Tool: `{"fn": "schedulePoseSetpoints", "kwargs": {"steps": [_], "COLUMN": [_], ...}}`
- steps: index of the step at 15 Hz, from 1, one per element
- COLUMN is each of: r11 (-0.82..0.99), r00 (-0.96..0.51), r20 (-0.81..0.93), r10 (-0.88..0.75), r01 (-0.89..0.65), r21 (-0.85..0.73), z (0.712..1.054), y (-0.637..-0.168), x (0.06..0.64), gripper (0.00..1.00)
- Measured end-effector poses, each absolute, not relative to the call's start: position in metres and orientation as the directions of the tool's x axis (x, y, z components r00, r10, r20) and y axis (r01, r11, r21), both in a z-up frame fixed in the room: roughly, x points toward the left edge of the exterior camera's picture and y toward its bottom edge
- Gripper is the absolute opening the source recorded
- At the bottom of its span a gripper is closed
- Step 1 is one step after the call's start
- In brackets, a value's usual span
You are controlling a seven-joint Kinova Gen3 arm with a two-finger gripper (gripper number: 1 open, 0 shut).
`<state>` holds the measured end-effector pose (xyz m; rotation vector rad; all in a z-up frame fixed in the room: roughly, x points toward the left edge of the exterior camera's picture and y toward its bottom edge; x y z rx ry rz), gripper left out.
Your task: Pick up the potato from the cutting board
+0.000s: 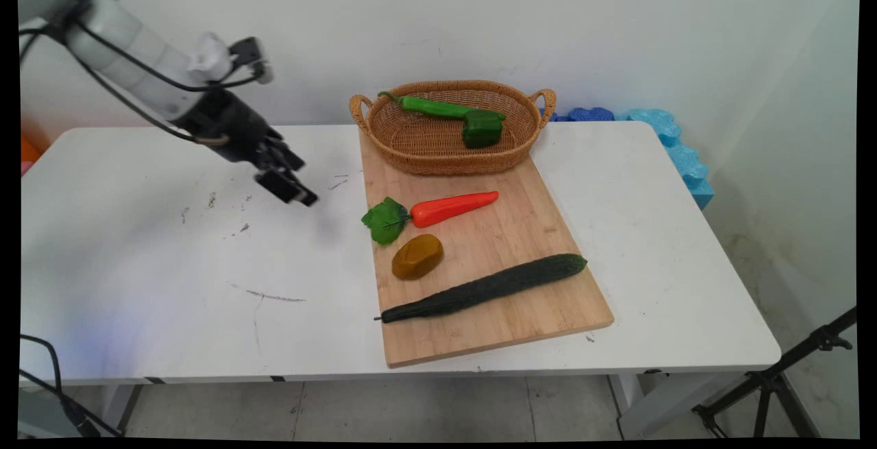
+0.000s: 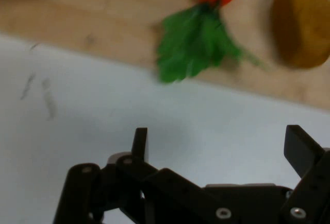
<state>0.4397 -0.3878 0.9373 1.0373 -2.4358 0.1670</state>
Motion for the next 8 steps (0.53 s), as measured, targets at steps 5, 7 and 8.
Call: {"fn": "schedulePoseSetpoints", "kwargs": {"steps": [5,7,8], "r11": [0.688,0.678,0.674], "r00": [-0.549,-0.532,-0.525], "r20": [0.496,0.498,0.498], "r10": [-0.672,-0.685,-0.690], "r01": [-0.711,-0.716,-0.717], "r21": [0.146,0.169,0.179], "z": [0.922,0.914,0.908], "y": [-0.393,-0.393,-0.393], "x": [0.376,0.356,0.345], "gripper": [1.00,1.00,1.00]}}
